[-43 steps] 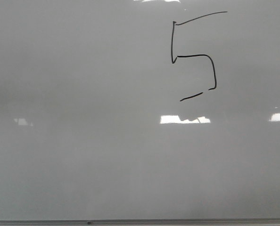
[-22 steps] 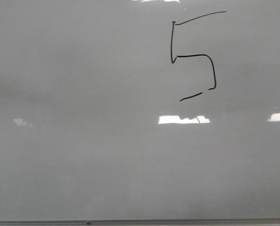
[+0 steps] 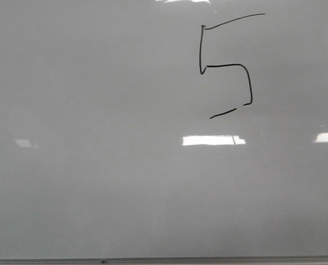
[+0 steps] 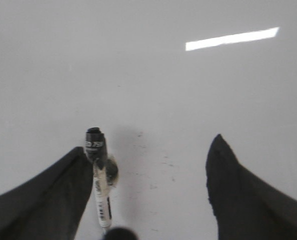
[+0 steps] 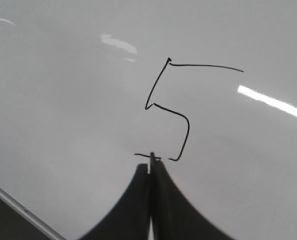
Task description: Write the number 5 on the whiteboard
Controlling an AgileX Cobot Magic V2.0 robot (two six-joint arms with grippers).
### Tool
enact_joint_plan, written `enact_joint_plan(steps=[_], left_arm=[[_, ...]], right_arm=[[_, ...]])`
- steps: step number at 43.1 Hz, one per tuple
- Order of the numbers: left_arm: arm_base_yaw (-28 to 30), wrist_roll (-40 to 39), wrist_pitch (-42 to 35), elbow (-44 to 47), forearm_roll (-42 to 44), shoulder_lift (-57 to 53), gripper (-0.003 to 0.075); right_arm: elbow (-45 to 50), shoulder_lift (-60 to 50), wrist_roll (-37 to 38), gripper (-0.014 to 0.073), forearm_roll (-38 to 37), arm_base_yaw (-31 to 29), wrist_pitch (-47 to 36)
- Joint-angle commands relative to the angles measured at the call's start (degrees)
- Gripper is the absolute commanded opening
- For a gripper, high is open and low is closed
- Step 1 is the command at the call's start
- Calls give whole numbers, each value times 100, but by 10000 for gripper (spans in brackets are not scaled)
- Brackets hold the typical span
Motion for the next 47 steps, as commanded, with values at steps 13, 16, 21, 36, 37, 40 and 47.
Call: enact_joint_plan(steps=[13,16,21,36,37,40,47], left_arm=[[-811,23,-819,1046,-282,-1986,-22],[-880,23,-781,1185,-303,-2343,-20],[-915,23,-779,1352,-413,-2908,-20],[-915,23,-803,1458,-425,-3612,-20],[-915,23,-803,1470,-425,-3612,-20],[-915,23,-792,1470,-425,-3612,-20],[-915,23,-792,1470,-425,-3612,-20]], right_arm=[[403,-989,229,-60,821,-769,-1045],[621,-1383,229,-60,898,-913,-1053],[909,-1979,229,-60,903,-962,-1054],[1054,-2597,224,-60,903,-962,-1046],[1054,-2597,224,-60,903,-962,-1046],[1054,-2597,224,-60,903,-962,-1046],[1054,-2597,224,-60,903,-962,-1046]])
